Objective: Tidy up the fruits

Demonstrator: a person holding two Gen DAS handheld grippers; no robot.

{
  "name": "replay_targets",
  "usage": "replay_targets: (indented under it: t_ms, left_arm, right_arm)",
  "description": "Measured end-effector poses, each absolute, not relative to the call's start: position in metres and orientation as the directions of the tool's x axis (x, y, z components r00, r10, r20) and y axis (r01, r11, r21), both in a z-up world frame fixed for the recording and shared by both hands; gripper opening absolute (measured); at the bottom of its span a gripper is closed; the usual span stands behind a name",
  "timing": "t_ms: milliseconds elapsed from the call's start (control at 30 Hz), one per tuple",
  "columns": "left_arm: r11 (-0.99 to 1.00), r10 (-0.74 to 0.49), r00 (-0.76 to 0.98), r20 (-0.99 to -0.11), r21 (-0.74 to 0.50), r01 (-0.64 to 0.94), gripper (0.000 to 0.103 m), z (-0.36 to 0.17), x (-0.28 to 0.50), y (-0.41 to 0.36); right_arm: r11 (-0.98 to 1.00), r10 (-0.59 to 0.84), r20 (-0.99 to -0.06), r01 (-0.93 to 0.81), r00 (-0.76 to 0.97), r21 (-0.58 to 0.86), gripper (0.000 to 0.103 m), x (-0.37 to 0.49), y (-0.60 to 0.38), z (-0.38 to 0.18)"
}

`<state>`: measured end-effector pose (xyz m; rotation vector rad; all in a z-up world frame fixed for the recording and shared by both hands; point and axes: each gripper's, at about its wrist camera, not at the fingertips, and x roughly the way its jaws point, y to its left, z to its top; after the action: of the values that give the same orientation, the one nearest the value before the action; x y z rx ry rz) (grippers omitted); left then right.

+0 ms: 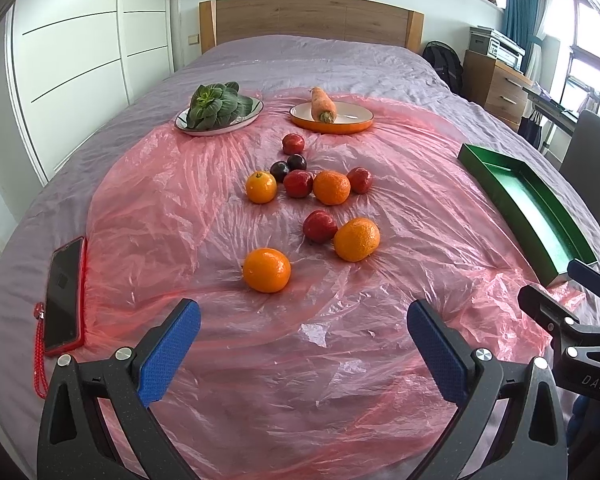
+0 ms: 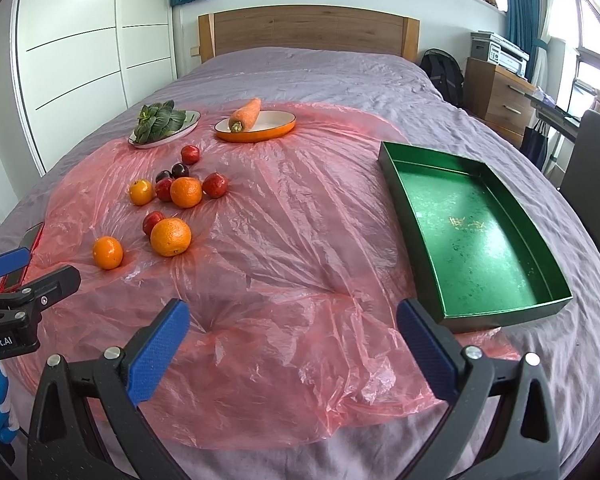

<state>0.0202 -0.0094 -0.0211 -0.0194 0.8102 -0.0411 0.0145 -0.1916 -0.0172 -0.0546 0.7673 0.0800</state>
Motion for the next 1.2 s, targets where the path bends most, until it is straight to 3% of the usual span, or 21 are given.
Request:
replay_targets:
  t_ms: [1200]
  left_arm:
    - [0.996,-0.084,0.628,-0.773,-0.092,0.02,0.101,-0.053,0.061,0.019]
  right_arm:
    - [0.923,0.288,-0.742,-0.383,0.605,0.046,0.103,0.069,-0.14,-0.038]
